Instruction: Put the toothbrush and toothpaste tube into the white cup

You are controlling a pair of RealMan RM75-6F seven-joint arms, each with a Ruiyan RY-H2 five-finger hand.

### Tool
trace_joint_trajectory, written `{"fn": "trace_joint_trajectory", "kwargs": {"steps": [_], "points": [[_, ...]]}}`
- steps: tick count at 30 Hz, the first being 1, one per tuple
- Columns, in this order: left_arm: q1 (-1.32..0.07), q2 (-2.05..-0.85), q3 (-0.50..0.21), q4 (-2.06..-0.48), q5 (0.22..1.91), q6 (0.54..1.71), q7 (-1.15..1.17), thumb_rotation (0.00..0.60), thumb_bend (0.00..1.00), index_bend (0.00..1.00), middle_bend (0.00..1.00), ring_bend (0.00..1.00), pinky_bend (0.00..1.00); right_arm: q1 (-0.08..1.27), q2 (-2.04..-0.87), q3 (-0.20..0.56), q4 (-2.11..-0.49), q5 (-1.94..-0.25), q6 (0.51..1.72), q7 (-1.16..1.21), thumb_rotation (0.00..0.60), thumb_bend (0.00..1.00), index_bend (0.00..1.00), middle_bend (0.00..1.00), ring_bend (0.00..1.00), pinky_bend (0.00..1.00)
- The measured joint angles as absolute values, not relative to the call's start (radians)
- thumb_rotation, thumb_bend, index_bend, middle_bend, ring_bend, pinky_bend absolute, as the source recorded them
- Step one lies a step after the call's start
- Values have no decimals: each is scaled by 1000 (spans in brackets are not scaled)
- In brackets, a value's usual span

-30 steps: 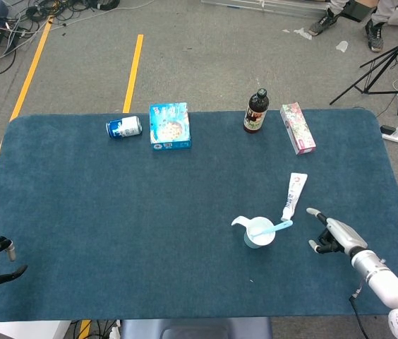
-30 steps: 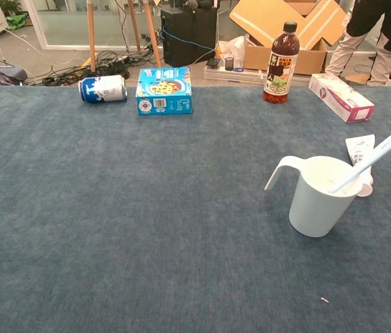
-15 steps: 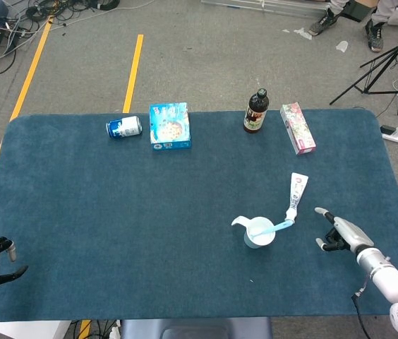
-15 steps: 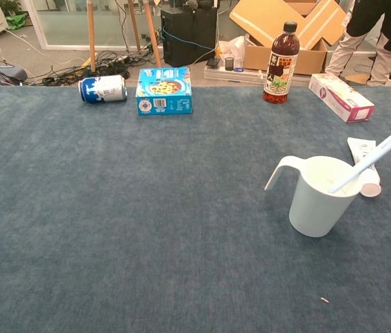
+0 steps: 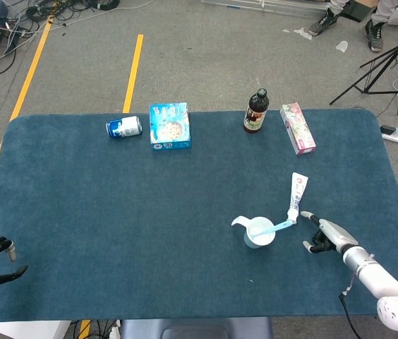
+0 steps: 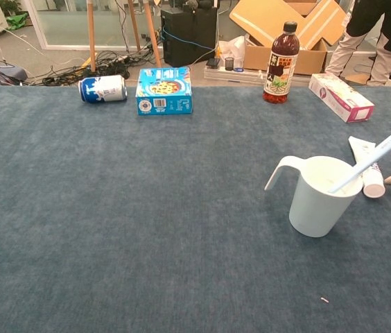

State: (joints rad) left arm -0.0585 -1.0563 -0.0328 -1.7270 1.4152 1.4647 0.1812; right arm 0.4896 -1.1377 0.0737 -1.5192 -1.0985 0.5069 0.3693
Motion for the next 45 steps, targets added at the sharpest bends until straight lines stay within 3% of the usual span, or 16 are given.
{"fn": "trace_joint_trajectory", "kwargs": {"steps": [38,45], "points": [[-59,-1053,-33,-1728,1416,1464,177,600,2,659,544,437,408,530,-1207,109,-1528,-1145,496,403,600,331,80,1000,1000,1000],[-59,-1054,-31,-1730,1419,1463,179,600,2,659,544,437,409,493,-1128,101,-1611,-1221,598,381,600,330,211,1000,1000,1000]]}}
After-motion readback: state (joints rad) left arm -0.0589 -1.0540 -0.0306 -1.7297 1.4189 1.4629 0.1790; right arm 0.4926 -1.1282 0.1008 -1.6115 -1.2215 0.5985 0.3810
